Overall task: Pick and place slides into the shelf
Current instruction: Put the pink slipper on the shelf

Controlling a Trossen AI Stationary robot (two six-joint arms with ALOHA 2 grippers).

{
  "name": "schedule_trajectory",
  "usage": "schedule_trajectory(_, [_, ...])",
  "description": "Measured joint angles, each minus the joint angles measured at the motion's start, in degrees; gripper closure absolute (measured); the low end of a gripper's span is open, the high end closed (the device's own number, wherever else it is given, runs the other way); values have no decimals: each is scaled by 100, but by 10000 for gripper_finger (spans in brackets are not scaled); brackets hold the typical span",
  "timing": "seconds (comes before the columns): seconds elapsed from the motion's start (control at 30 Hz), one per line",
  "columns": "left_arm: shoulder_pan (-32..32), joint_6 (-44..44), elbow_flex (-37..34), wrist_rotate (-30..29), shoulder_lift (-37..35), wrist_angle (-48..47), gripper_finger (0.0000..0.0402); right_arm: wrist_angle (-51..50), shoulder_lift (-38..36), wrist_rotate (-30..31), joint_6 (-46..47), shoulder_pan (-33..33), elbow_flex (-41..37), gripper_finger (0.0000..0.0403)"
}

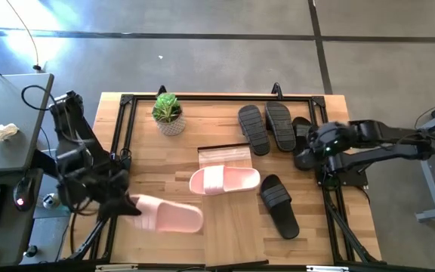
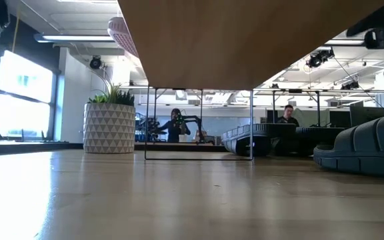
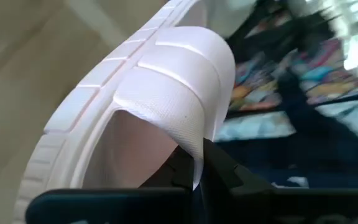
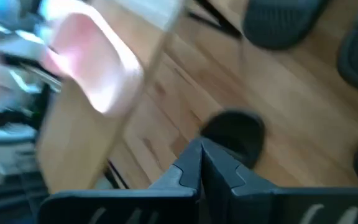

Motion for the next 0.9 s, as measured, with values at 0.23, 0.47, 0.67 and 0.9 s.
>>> schedule_trajectory(0.23, [196, 779, 644, -974, 344, 9, 401, 683, 1055, 630, 75, 1519, 1, 402])
schedule_trajectory(0.47, [1310, 798, 658, -356, 988, 207, 401, 1138, 2552, 1453, 501, 3171, 0, 403])
schedule_trajectory(0.67, [2165, 1160, 657, 917, 1333, 968, 401, 2924, 3873, 1692, 597, 3877, 0, 403])
schedule_trajectory(0.9, [2575, 1492, 658, 1830, 1493, 1518, 401, 4290, 4779, 1567, 685, 4119, 12, 403])
